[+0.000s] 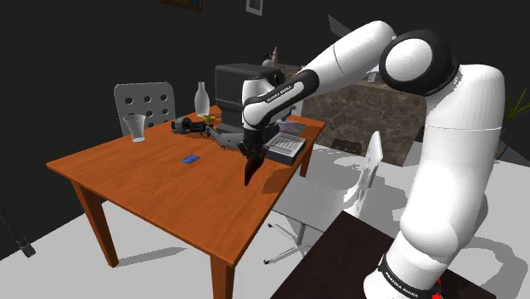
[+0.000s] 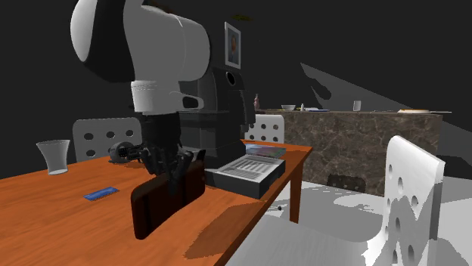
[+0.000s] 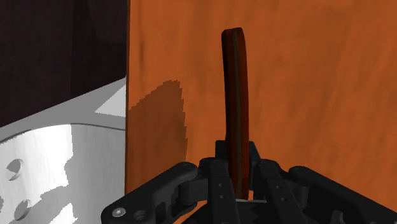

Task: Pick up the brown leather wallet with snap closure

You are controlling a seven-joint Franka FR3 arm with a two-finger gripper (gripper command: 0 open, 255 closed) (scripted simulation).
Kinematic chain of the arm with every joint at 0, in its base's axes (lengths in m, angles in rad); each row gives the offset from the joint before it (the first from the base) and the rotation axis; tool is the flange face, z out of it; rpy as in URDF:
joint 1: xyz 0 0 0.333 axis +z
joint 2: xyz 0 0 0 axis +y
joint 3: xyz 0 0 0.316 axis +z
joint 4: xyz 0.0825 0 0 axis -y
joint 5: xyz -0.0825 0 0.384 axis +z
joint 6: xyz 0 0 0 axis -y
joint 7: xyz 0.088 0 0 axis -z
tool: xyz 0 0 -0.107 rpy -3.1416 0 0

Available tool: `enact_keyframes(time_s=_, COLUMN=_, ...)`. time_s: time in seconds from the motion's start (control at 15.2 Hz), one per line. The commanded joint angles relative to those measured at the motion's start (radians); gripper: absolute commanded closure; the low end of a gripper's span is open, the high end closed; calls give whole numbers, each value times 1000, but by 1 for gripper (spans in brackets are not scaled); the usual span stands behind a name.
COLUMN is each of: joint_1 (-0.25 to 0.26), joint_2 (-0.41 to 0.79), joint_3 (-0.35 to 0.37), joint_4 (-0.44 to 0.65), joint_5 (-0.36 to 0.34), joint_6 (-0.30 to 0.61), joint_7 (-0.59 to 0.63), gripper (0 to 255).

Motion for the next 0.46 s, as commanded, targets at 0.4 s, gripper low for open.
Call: enact_keyframes(time_s=0.4, joint_1=-4, joint_2=-41, joint_3=5, joint_4=29, joint_5=18, joint_6=-68, joint_7=-15, gripper=255)
